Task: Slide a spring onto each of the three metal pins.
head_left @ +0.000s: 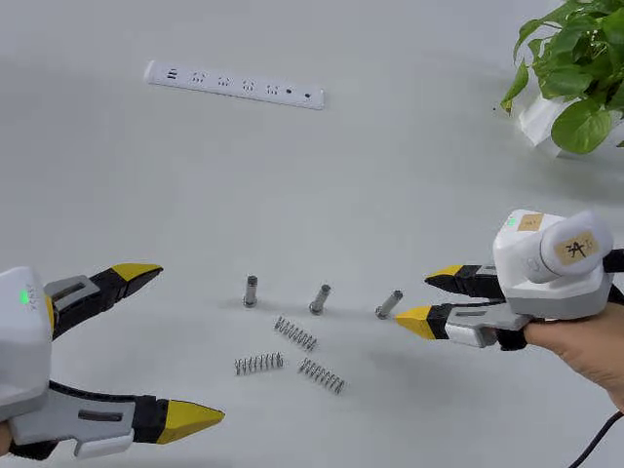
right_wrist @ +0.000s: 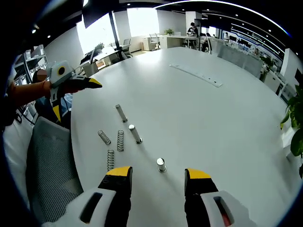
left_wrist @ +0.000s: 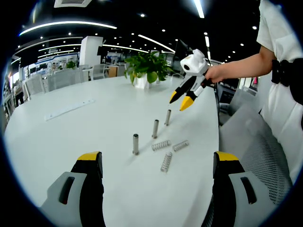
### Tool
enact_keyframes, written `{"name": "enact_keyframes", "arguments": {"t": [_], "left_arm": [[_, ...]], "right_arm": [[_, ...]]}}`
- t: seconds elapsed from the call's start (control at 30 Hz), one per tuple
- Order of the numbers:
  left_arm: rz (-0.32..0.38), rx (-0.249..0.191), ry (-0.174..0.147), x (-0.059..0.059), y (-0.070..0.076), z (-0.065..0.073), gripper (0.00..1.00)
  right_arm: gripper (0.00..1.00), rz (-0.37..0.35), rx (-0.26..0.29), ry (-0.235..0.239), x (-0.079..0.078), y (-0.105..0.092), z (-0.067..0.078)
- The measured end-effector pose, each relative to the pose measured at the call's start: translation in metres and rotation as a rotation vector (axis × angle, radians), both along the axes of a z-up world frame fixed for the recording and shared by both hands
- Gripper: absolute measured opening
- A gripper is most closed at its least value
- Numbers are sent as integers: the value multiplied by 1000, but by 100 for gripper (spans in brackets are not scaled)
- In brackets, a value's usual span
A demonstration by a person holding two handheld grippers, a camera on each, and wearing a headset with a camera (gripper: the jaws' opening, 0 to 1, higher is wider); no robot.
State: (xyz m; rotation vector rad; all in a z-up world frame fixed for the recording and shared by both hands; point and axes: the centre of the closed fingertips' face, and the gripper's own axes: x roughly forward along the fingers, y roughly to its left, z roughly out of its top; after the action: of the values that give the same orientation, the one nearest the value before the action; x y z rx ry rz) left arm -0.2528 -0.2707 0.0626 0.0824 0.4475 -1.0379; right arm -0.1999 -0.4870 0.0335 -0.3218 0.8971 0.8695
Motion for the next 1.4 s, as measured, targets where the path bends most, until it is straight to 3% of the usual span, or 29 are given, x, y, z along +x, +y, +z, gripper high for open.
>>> {"name": "enact_keyframes", "arguments": {"t": [0.43,0.87,1.1,1.4], "left_arm": [[-6,25,-11,-4,-2,4,96],[-12,54,-19,-7,-2,4,96],[-12,74,-16,-7,-1,1,95],[-36,172,-4,-10,1,-15,88]], "right_arm": [[62,59,44,-29,-20,-12,8],[88,127,143,-77,-40,-14,14],[97,126,180,-95,-44,-18,14],[99,125,199,-97,-47,-20,11]]}}
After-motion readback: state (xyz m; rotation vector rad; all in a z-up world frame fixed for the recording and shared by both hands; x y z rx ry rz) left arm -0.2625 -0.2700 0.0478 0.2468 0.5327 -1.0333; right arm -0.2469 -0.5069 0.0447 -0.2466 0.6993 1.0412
